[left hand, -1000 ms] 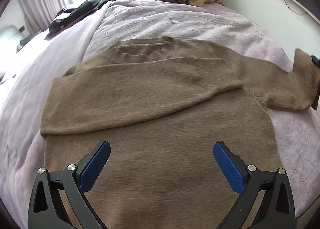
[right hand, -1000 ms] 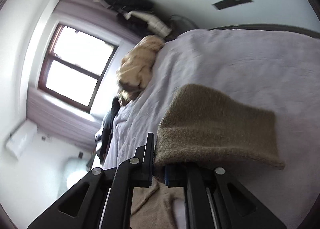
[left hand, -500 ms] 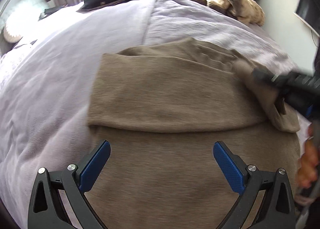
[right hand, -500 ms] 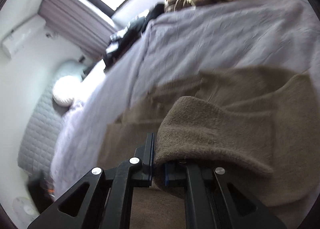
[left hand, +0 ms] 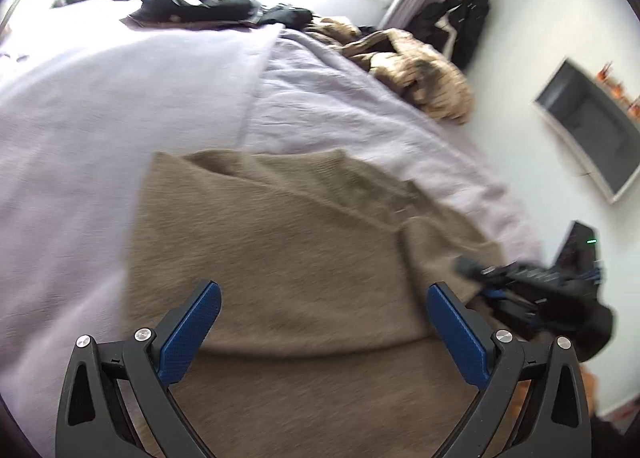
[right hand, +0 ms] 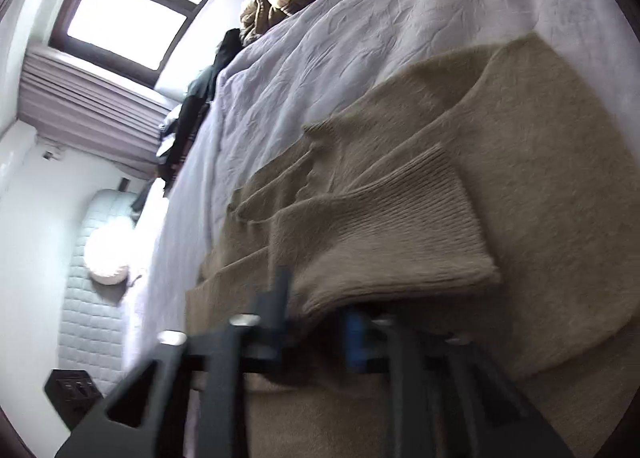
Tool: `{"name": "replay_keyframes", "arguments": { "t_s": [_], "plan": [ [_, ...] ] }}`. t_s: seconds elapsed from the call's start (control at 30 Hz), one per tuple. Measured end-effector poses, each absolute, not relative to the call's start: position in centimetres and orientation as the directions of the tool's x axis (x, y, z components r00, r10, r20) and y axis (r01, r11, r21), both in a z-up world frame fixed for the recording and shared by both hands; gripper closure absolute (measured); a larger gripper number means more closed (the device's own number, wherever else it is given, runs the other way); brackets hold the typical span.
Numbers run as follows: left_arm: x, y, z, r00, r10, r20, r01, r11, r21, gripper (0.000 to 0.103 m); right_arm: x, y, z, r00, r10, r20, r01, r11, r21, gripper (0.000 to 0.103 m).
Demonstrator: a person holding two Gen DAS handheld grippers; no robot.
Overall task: Fold small clothes
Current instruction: 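Fold the grasped side edge inward with the right tool and release, then grasp the ribbed sleeve cuff with the left tool and lay it on the fold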
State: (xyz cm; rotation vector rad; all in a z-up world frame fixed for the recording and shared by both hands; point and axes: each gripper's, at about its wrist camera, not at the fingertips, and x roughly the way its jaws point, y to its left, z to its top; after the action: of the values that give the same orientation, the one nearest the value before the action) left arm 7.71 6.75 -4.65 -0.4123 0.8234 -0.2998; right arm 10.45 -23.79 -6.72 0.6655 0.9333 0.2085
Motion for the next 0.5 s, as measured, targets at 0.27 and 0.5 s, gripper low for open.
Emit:
{"name": "replay_keyframes", "arguments": {
  "t_s": [0.27,0.5],
  "plan": [
    [10.8,9.0,-7.9,0.515,-0.718,-0.469,0.115,0.6,-0.792,0.0,9.4,-11.8,-4.3,0.489,0.509,-0.709,-0.358,0.858,0.369,0.092],
    [12.1,9.0,-8.8,0.493,-0.753,-0.436,0.087,0.542,-0.836,0.0,7.7,-9.7,-6.4,0.396,0.514,-0.761,-0.384,0.845,0.371,0.052]
  ]
}}
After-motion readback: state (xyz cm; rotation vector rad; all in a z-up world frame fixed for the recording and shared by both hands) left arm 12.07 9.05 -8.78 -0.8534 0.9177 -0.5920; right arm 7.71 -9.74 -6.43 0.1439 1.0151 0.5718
